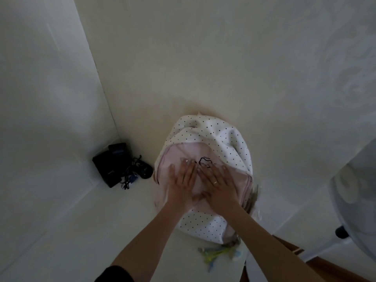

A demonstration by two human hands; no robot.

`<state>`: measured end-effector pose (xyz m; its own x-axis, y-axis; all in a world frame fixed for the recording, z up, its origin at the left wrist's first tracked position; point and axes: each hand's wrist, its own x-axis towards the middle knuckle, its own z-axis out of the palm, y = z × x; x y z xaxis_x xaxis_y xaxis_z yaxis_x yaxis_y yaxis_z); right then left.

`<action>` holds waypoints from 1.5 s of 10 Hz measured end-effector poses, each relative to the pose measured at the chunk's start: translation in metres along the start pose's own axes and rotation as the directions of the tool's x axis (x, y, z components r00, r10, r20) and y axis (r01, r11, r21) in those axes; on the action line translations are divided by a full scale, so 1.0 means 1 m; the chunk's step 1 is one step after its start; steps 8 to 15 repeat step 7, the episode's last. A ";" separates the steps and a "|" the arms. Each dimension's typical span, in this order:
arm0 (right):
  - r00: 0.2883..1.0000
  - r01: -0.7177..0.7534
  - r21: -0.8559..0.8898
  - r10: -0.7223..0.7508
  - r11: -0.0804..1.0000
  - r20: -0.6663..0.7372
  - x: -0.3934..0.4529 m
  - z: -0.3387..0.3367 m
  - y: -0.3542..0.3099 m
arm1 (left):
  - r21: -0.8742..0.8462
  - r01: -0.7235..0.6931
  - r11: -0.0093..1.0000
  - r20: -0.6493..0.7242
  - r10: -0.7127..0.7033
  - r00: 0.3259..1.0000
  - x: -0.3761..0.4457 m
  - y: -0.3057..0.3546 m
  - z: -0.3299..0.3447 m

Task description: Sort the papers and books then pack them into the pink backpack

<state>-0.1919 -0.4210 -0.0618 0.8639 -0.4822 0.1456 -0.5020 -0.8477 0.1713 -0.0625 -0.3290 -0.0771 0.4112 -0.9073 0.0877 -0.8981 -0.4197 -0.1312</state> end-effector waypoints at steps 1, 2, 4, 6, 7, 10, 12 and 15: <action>0.999 0.027 -0.017 -0.028 0.999 -0.043 0.002 -0.004 0.002 | -0.049 -0.088 0.995 -0.036 0.086 0.996 -0.006 -0.010 0.000; 1.000 0.021 -0.041 -0.022 0.999 -0.013 0.003 0.002 0.004 | 0.076 -0.071 0.995 0.066 0.066 0.996 0.000 -0.013 -0.004; 0.998 -0.001 -0.150 0.010 0.989 0.065 0.008 0.006 0.001 | 0.154 -0.054 0.987 0.155 0.030 0.988 0.004 -0.009 -0.012; 0.980 -0.116 0.362 0.048 0.925 0.193 -0.011 -0.041 -0.016 | -0.352 -0.011 0.936 0.311 0.128 0.942 -0.014 -0.022 -0.068; 0.957 -0.237 0.797 0.277 0.556 0.092 -0.046 -0.075 -0.009 | -0.727 0.025 0.686 0.025 -0.010 1.000 -0.046 -0.036 -0.096; 0.957 -0.237 0.797 0.277 0.556 0.092 -0.046 -0.075 -0.009 | -0.727 0.025 0.686 0.025 -0.010 1.000 -0.046 -0.036 -0.096; 0.957 -0.237 0.797 0.277 0.556 0.092 -0.046 -0.075 -0.009 | -0.727 0.025 0.686 0.025 -0.010 1.000 -0.046 -0.036 -0.096; 0.957 -0.237 0.797 0.277 0.556 0.092 -0.046 -0.075 -0.009 | -0.727 0.025 0.686 0.025 -0.010 1.000 -0.046 -0.036 -0.096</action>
